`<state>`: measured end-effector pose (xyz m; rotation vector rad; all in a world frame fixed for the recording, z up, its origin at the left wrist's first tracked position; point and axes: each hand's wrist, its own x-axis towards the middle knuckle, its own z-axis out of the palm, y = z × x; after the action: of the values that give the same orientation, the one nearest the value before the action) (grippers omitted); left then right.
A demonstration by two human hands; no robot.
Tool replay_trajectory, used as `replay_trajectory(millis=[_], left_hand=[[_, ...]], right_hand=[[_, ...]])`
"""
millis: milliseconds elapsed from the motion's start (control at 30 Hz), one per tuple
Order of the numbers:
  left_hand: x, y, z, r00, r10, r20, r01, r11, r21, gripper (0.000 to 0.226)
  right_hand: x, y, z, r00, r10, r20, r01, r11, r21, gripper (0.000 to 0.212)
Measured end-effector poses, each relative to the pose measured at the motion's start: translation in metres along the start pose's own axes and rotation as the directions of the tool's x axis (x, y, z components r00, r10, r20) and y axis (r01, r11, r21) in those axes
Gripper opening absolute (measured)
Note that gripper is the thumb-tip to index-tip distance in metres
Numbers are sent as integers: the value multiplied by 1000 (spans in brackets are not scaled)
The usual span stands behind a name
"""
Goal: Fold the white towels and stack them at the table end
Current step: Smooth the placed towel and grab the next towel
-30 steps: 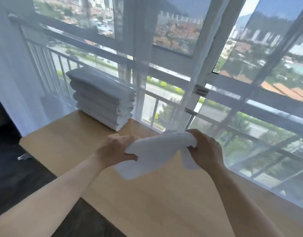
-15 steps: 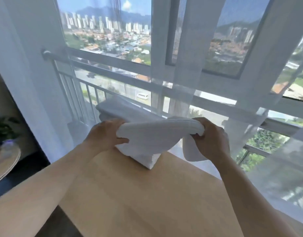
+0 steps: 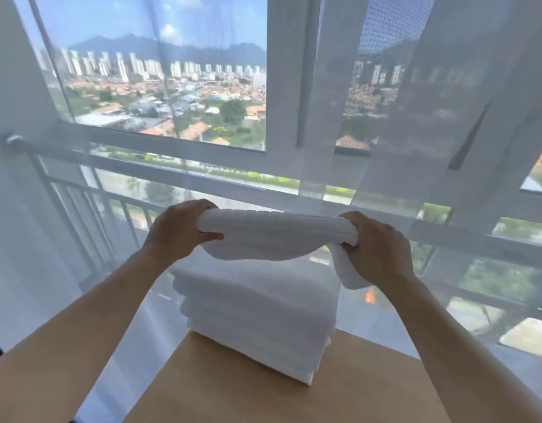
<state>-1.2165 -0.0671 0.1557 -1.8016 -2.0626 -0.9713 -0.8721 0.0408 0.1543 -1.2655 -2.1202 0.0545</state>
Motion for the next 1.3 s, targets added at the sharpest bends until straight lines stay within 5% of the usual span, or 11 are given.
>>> replay_trajectory(millis=[200,367,533,767,900,1033,1167,1300], left_hand=[[66,-63,24,962,274,7,-274,961,30,48],[80,-103,35,871,482,-92,-471,874,123,44],[21,-141,61,892,450,39,-451,892,20,57],[-22,-152,72,965,156,212,-70,929,-364,62],[-19,-140,60,926,-102,363,319,726,-610,49],[-2,-137,54,761,-368,534,647,377,-663,70],[21,-131,60,647,-438,624,760,297,-579,85],[45,-127,61,533,-349,770,846,236,-478,107]], right_hand=[[25,-30,43,995,97,36,-83,956,-282,39],[9,-56,72,1000,17,-26,-26,922,-387,59],[-47,-62,106,988,121,100,-66,897,-438,72],[-82,-51,116,919,369,138,-362,929,-75,82],[-72,-47,101,856,436,278,-499,837,222,82],[-68,-46,76,735,477,482,-678,538,501,83],[-54,-37,74,494,713,498,-769,91,632,53],[-37,-41,78,358,783,508,-804,-18,594,46]])
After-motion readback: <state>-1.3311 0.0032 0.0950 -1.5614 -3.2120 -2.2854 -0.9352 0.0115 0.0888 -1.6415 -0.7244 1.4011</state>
